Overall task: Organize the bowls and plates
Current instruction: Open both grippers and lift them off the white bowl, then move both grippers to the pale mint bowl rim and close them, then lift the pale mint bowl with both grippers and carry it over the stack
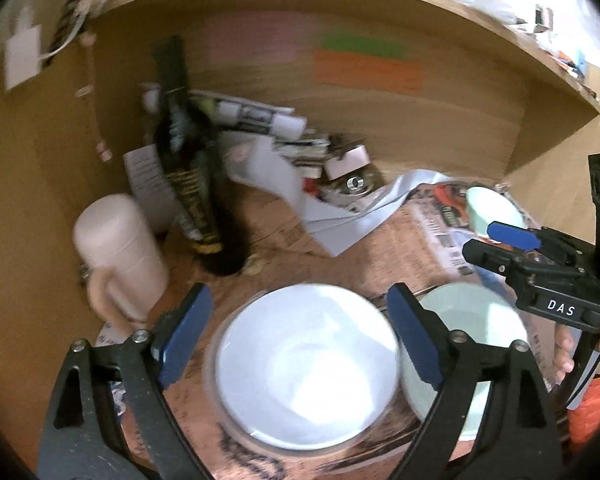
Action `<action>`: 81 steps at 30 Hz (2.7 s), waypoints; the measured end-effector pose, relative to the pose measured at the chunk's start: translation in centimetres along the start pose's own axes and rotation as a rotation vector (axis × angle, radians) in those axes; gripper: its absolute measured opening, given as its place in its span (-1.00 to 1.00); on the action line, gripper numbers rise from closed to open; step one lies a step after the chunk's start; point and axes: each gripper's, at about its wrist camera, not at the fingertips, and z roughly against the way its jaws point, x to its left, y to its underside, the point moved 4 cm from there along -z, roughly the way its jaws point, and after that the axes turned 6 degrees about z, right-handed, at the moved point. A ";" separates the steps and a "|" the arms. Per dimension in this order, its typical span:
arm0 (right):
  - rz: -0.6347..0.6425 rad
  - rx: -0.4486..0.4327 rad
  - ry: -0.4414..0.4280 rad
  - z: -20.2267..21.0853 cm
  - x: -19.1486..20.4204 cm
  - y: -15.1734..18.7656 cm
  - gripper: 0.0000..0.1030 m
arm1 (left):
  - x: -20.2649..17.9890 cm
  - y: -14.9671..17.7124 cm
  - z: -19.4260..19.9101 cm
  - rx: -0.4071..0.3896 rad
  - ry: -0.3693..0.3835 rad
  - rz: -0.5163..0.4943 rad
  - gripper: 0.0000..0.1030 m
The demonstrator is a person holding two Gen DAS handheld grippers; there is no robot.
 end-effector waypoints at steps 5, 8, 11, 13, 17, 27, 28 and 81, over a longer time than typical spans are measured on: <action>-0.045 -0.024 0.105 1.6 -4.9 0.4 0.36 | -3.7 -1.3 -1.9 0.008 0.048 -0.034 0.78; -0.082 -0.025 0.159 2.3 -7.9 0.8 0.37 | -5.7 -2.1 -3.1 0.024 0.078 -0.050 0.78; -0.128 -0.027 0.221 2.9 -11.4 1.0 0.37 | -8.1 -3.2 -4.5 0.038 0.101 -0.074 0.78; -0.159 -0.024 0.256 3.1 -13.5 1.2 0.37 | -9.8 -4.1 -5.5 0.045 0.113 -0.095 0.78; -0.221 -0.006 0.313 2.9 -17.1 1.8 0.37 | -12.6 -5.3 -7.3 0.065 0.134 -0.141 0.78; -0.371 0.122 0.403 -1.2 -24.5 4.7 0.37 | -18.2 -7.0 -12.9 0.152 0.161 -0.251 0.78; -0.380 0.135 0.403 -1.6 -24.9 5.0 0.37 | -18.6 -7.1 -13.7 0.164 0.154 -0.259 0.78; -0.268 0.297 0.083 -7.3 -17.1 6.8 -0.56 | -20.5 -2.7 -25.0 0.505 0.192 -0.364 -0.71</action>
